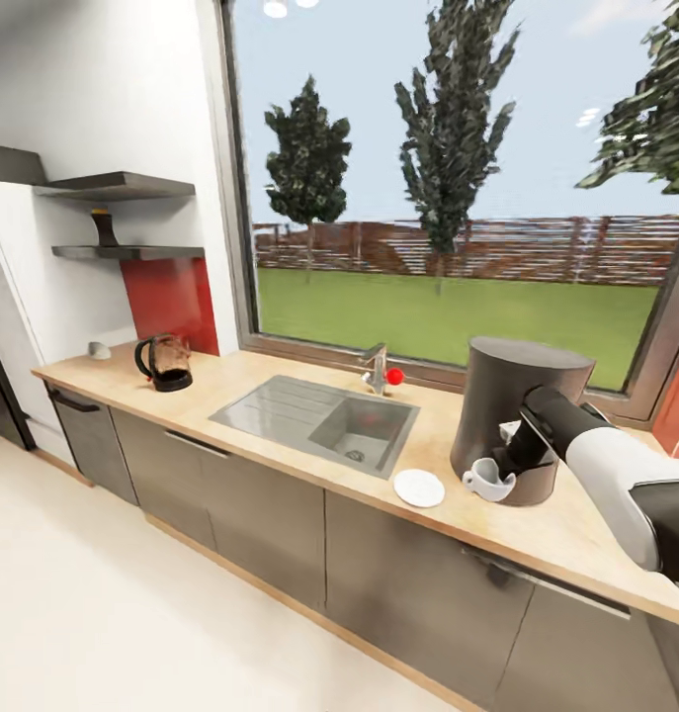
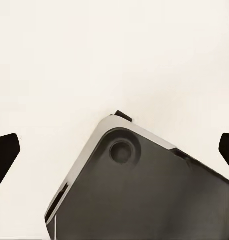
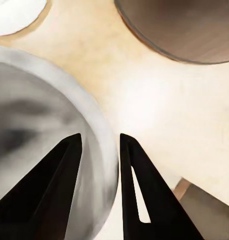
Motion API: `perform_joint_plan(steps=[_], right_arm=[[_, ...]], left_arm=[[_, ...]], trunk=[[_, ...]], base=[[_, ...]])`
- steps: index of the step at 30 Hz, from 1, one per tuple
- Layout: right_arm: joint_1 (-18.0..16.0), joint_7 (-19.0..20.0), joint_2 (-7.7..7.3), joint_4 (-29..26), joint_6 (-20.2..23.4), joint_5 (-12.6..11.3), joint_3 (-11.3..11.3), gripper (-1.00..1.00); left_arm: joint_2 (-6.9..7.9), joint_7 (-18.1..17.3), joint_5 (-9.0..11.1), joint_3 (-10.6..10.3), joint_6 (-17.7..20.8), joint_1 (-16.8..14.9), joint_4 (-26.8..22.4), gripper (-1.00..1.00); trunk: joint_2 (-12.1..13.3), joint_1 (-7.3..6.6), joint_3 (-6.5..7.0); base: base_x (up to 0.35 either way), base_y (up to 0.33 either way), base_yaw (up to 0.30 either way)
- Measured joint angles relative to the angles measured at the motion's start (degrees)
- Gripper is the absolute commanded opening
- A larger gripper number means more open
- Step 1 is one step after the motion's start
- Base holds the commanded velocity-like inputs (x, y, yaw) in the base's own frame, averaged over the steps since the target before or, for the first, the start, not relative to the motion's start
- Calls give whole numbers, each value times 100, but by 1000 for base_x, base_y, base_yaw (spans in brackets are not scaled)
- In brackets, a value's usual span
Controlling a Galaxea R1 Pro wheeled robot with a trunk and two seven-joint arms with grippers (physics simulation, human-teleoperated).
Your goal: Set up a coffee station on the kitchen countertop: keep the coffee maker on the countertop, move the bottle of coffee from the kitchen shelf to the counter next to the coffee maker, place a paper coffee filter on top of the coffee maker, put the saucer next to the coffee maker with the coffee cup on the saucer, and place the electric kettle next to the coffee maker.
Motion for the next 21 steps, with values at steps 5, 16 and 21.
perform_joint_plan(steps=[5, 16, 21], right_arm=[[2, -8, -3, -2, -5, 31, 24, -100], [2, -1, -11, -2, -2, 17, 18, -100], [0, 0, -10, 0, -1, 20, 18, -100]], left_arm=[[0, 0, 2, -1, 18, -1, 1, 100], [0, 0, 4, -2, 26, -1, 1, 100], [0, 0, 3, -2, 29, -1, 0, 100]], trunk=[[2, 0, 0], [3, 0, 0], [2, 1, 0]], base=[[-10, 191, 13], [0, 329, 0], [0, 105, 0]])
